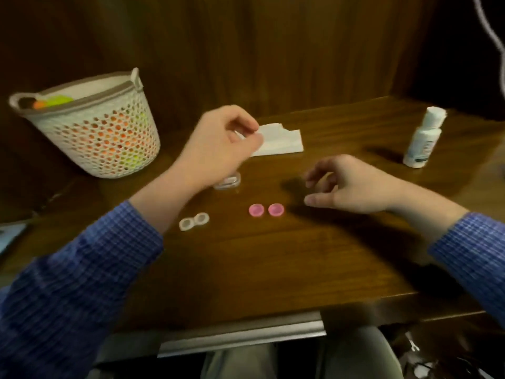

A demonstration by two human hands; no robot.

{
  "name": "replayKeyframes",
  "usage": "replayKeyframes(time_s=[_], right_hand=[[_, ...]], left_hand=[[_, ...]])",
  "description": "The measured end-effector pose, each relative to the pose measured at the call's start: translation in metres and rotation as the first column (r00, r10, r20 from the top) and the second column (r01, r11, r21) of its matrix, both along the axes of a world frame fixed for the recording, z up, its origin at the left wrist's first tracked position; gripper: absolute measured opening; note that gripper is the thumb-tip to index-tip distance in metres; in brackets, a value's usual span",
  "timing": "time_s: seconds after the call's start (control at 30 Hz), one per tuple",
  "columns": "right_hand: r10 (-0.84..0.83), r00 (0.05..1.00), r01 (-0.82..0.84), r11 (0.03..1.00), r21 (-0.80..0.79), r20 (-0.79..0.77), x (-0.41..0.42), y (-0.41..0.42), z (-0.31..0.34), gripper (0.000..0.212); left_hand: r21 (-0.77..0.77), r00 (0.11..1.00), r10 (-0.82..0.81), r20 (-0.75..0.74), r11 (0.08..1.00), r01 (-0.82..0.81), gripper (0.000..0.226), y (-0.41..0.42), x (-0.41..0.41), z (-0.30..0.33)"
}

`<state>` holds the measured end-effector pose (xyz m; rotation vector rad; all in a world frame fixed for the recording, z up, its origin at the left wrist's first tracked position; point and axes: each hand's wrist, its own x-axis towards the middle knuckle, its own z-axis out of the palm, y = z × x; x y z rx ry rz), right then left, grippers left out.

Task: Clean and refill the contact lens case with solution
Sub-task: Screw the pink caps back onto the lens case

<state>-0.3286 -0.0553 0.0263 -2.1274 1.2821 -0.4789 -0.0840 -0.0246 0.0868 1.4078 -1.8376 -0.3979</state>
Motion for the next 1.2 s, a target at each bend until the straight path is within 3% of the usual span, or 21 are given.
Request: replayKeyframes(time_s=[0.1,0.17,0.3,0.4,0.47,0.57,0.63,0.73,0.87,1.07,1.2], right_hand=[[0.073,0.988,-0.071,0.997,0.018,-0.134,0.040,-0.004,-0.008,0.057],[0.079,0.977,-0.082,0.997,-0.009,-0.197,0.055,-0.007,-0.010,0.059],[0.098,0.952,-0.116,0.992,-0.046,-0.291,0.070,-0.009,-0.010,0.050],[0.120,0.943,-0.139,0.990,-0.040,-0.309,0.075,-0.008,-0.007,0.027],[0.102,0.944,-0.122,0.992,-0.043,-0.314,0.071,-0.007,-0.005,0.024],[0.060,0.975,-0.083,0.992,-0.097,-0.213,0.060,-0.007,0.008,0.018],[0.097,0.994,-0.100,0.992,-0.080,-0.052,0.060,-0.007,0.016,0.014],[0.208,0.962,-0.210,0.978,-0.012,0.177,0.078,-0.005,0.022,0.027],[0.275,0.910,-0.272,0.961,-0.053,0.309,0.123,-0.002,0.012,0.034],[0.342,0.906,-0.291,0.931,-0.219,0.250,0.176,0.006,-0.010,0.018],[0.351,0.918,-0.313,0.927,-0.208,0.182,0.189,0.006,-0.019,0.016]], left_hand=[[0.037,0.995,0.104,-0.006,0.994,-0.104,0.010,0.012,0.067,-0.004],[0.089,0.992,0.128,0.010,0.988,-0.128,0.009,0.020,0.103,-0.015],[0.266,0.998,0.056,0.005,0.962,-0.056,0.023,0.034,0.146,-0.049],[0.343,0.998,-0.017,0.058,0.939,-0.004,0.047,0.039,0.157,-0.072],[0.363,0.993,-0.069,0.100,0.931,0.028,0.063,0.039,0.160,-0.082],[0.374,0.981,-0.124,0.151,0.926,0.059,0.076,0.040,0.161,-0.089],[0.363,0.975,-0.135,0.178,0.930,0.063,0.081,0.040,0.159,-0.092],[0.330,0.977,-0.118,0.175,0.942,0.055,0.083,0.041,0.156,-0.096],[0.297,0.988,-0.077,0.132,0.954,0.034,0.085,0.041,0.155,-0.103],[0.290,0.994,-0.058,0.094,0.957,0.028,0.100,0.037,0.156,-0.107],[0.288,0.989,-0.095,0.114,0.956,0.058,0.105,0.038,0.159,-0.107]])
